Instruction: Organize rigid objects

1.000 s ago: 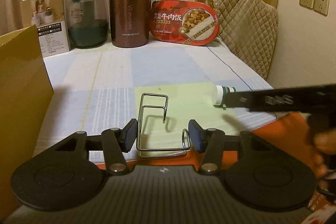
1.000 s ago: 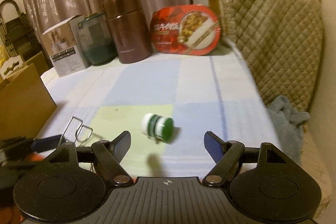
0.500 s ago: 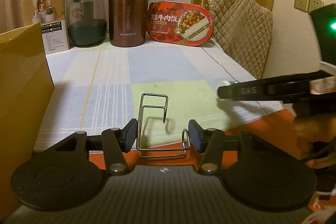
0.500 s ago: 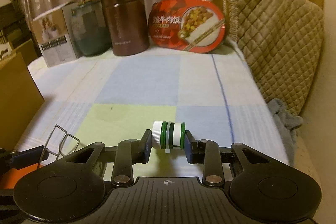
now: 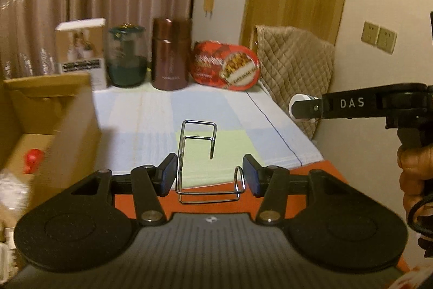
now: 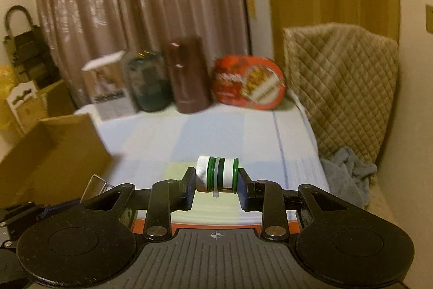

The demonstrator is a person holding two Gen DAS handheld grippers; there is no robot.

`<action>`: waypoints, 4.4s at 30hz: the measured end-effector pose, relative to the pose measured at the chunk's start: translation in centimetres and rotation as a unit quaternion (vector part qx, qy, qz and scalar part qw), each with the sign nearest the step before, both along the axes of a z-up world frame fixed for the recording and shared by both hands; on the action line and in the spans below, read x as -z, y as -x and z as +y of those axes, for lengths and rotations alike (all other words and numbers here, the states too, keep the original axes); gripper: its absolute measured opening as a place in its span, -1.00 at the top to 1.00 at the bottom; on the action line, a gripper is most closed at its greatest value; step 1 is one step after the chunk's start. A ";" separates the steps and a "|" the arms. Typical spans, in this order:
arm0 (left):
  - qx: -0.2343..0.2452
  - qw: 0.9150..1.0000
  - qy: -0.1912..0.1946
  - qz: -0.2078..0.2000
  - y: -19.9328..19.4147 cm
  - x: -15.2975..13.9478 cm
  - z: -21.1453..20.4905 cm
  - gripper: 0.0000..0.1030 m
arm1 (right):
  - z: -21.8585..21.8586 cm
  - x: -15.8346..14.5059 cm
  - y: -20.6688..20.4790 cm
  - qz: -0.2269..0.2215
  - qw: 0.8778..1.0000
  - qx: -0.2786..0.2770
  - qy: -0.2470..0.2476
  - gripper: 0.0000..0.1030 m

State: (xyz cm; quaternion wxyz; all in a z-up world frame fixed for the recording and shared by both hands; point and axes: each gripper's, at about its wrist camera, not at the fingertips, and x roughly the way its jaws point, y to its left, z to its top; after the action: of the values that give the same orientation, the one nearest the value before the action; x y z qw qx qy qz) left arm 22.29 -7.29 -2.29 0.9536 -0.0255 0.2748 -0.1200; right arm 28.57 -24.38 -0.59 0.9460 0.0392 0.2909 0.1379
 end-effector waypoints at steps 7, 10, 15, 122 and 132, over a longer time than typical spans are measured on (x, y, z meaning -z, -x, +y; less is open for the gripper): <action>-0.032 0.999 -0.012 -0.021 3.6 -4.5 5.8 0.08 | 5.9 -4.3 2.8 -0.014 0.998 -0.055 -0.009 0.45; -0.046 0.998 -0.020 -0.025 4.6 -5.9 8.7 0.08 | 9.2 -5.4 3.5 -0.016 0.996 -0.082 -0.010 0.45; -0.066 0.997 -0.032 -0.026 5.9 -7.1 13.7 0.08 | 14.8 -5.9 4.3 -0.009 0.992 -0.124 -0.005 0.45; -0.121 0.988 -0.061 0.067 27.1 -9.7 20.9 -0.98 | 19.8 -5.1 28.1 0.064 0.995 -0.071 0.027 -0.64; -0.125 0.989 -0.056 0.061 29.1 -10.4 20.5 -0.98 | 19.9 -6.2 30.3 0.050 0.996 -0.072 0.028 -0.64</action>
State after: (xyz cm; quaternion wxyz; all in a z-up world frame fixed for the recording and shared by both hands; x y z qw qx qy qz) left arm -6.80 13.19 8.15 0.9425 -0.0134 0.3335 0.0178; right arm -1.70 -4.50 5.62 0.9186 -0.0017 0.3433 0.1957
